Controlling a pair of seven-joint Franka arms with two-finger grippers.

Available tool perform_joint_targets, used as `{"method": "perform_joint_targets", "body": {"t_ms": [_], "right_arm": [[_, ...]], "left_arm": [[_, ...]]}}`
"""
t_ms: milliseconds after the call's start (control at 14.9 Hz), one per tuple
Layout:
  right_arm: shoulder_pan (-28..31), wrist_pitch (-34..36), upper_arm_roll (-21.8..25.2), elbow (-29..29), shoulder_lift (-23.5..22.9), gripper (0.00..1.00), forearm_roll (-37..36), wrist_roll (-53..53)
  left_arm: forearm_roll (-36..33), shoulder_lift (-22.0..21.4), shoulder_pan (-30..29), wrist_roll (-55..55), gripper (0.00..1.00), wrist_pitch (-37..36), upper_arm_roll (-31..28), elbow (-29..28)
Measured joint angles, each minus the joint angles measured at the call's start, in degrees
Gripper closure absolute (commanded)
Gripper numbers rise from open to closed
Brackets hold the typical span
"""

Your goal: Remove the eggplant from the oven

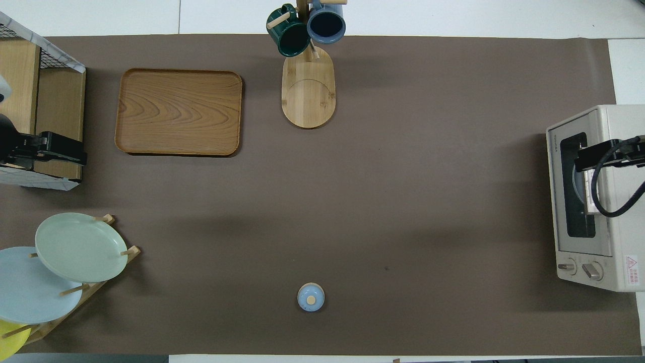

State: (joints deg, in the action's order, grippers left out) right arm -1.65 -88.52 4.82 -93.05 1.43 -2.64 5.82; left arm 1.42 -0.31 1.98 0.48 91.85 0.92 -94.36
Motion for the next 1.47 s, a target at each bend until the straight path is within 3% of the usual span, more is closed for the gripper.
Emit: {"method": "perform_joint_targets", "body": {"t_ms": [402,536,603,737,938,1072,1474], "right_arm": [[0.1,0.0,0.1,0.0,0.0,0.00,0.0,0.0],[0.0,0.0,0.1,-0.2,0.0,0.88,0.0,0.0],[0.0,0.0,0.1,-0.4,0.1,1.00,0.0,0.0],[0.1,-2.5,0.1,-2.7,0.7,1.00,0.0,0.0],[1.3,-12.6,0.3,-12.3,3.3,1.00,0.0,1.3],[2.6,-15.7,0.5,-16.4,3.8,1.00,-2.3,1.4],[4.4,-18.9,0.6,-19.0,1.0,1.00,-8.0,-4.2]], "left_arm": [[0.0,0.0,0.0,0.0,0.00,0.0,0.0,0.0],[0.0,0.0,0.0,0.0,0.00,0.0,0.0,0.0],[0.0,0.0,0.0,0.0,0.00,0.0,0.0,0.0],[0.0,0.0,0.0,0.0,0.00,0.0,0.0,0.0],[0.0,0.0,0.0,0.0,0.00,0.0,0.0,0.0],[0.0,0.0,0.0,0.0,0.00,0.0,0.0,0.0],[0.0,0.0,0.0,0.0,0.00,0.0,0.0,0.0]]}}
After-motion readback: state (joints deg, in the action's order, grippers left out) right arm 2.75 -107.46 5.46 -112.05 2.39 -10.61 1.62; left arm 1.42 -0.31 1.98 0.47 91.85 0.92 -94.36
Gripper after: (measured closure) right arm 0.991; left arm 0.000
